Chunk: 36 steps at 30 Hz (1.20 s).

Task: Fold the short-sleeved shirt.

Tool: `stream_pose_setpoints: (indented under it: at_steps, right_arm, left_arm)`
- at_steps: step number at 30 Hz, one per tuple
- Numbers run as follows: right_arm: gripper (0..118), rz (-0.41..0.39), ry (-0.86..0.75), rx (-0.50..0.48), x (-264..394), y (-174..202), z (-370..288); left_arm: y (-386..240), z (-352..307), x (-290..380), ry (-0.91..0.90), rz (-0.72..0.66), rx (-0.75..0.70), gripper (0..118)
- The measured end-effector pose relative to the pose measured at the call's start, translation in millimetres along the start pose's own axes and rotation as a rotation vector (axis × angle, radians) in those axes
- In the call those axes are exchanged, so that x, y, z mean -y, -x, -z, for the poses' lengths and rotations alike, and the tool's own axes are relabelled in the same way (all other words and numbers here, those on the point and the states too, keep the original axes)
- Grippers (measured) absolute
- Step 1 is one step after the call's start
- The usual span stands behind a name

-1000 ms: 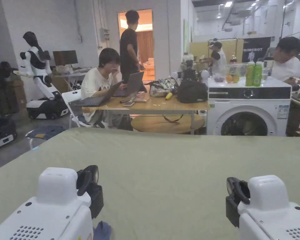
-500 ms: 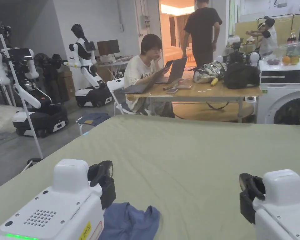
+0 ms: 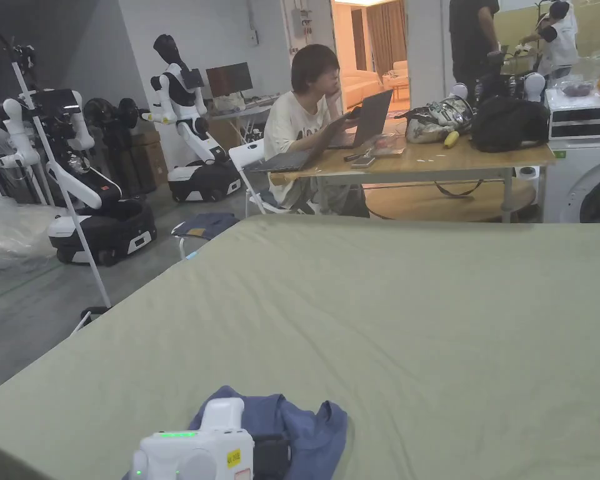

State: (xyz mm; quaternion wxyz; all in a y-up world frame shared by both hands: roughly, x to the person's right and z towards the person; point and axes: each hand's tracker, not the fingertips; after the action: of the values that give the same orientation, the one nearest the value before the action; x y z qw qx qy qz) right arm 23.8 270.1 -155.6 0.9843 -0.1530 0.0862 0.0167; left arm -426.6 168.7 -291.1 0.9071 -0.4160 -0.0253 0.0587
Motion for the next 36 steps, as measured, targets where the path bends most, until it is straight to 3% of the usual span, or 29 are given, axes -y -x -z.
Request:
stream_pose_setpoints:
  at_steps: [2,3,4,5,6,9,11,13,14,17,20,24,27,30,33,36]
  right_arm:
    - [0,0.015,0.012,0.013,2,-7,-1]
    - [0,0.027,0.019,0.018,4,-11,-1]
    - [0,0.039,0.024,0.024,6,-13,-2]
    - [0,0.051,0.029,0.028,8,-15,-2]
    - [0,0.062,0.033,0.026,10,-17,-2]
    - [0,0.082,0.044,0.027,14,-21,-7]
    - [0,0.099,0.047,0.019,15,-26,-11]
    - [0,0.104,0.047,0.023,15,-30,-15]
    - [0,0.106,0.046,0.027,15,-33,-17]
    - [0,0.121,0.031,0.03,14,-40,-24]
    - [0,0.126,0.011,0.055,12,-46,-32]
    - [0,0.155,-0.008,0.083,10,-58,-43]
    - [0,0.18,-0.025,0.109,8,-68,-55]
    - [0,0.172,-0.029,0.143,7,-76,-71]
    - [0,0.198,-0.061,0.217,8,-88,-92]
    - [0,0.26,-0.074,0.214,9,-102,-116]
  left_arm:
    - [-5,9,11,0.018,0.039,-0.047,56]
    - [-8,5,12,-0.033,0.047,-0.034,46]
    - [-9,0,10,-0.039,0.045,-0.04,33]
    - [-10,-2,10,-0.023,0.043,-0.029,7]
    - [-11,-1,7,-0.014,0.042,-0.01,0]
    - [-13,4,2,0.019,0.007,-0.019,0]
    - [-3,-6,-10,0.005,-0.109,0.047,0]
    - [7,-30,-33,-0.119,-0.245,0.133,0]
    - [9,-46,-48,-0.186,-0.291,0.106,0]
    - [3,-95,-112,-0.292,-0.137,0.058,0]
    - [-10,-155,-182,-0.474,-0.109,0.04,0]
    - [-66,-211,-258,-0.604,0.042,-0.004,0]
    - [-122,-213,-279,-0.644,0.078,0.068,0]
    - [-185,-186,-269,-0.578,0.139,0.235,0]
    - [-262,-138,-216,-0.471,0.266,0.333,0]
    - [-327,-80,-135,-0.262,0.185,0.552,0]
